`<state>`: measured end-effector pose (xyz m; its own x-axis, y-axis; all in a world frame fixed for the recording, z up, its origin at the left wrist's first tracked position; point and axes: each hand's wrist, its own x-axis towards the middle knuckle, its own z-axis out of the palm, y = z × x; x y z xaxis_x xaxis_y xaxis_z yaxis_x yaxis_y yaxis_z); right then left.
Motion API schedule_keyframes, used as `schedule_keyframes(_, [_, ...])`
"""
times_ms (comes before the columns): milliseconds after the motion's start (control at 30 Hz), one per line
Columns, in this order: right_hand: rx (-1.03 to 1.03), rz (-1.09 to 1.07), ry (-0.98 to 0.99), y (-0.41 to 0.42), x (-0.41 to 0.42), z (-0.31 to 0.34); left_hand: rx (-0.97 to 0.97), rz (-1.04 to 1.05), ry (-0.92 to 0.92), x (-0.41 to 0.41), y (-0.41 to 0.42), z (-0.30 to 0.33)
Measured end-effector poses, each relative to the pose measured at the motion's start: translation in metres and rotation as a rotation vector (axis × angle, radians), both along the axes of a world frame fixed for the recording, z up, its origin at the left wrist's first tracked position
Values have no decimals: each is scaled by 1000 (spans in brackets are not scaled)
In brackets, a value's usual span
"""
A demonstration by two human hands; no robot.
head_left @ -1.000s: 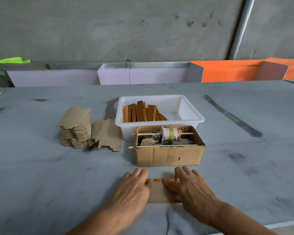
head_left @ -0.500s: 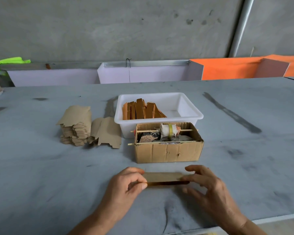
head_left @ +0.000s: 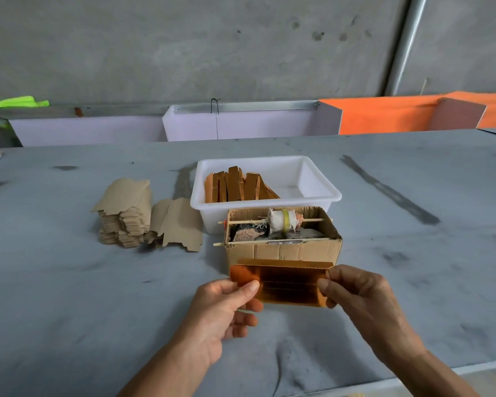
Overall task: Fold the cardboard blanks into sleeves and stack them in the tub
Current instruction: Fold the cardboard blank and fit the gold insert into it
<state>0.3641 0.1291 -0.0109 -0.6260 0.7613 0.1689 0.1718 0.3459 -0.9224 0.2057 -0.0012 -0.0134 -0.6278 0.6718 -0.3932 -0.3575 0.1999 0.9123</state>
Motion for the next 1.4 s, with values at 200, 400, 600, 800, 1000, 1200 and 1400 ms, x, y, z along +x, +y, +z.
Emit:
schedule_keyframes(200, [139, -342, 16, -10, 0, 2, 96, 180, 22, 8, 10, 1])
schedule_keyframes(400, [-320, -116, 142, -14, -14, 14, 172, 183, 120, 11, 12, 4])
schedule_keyframes(600, [-406, -23, 113, -9, -12, 18, 207, 162, 163, 9, 8, 4])
schedule_keyframes(800, [-522, 23, 93, -2, -10, 17, 247, 139, 146, 5, 7, 4])
schedule_keyframes(1000, [-613, 19, 145, -1, -12, 12, 242, 142, 135, 2, 10, 4])
schedule_keyframes(1200, [-606, -55, 177, -1, -21, 8, 243, 160, 60, 0, 13, 6])
schedule_keyframes(1400, [-569, -127, 198, -2, -28, 6, 245, 197, 236, 0, 16, 1])
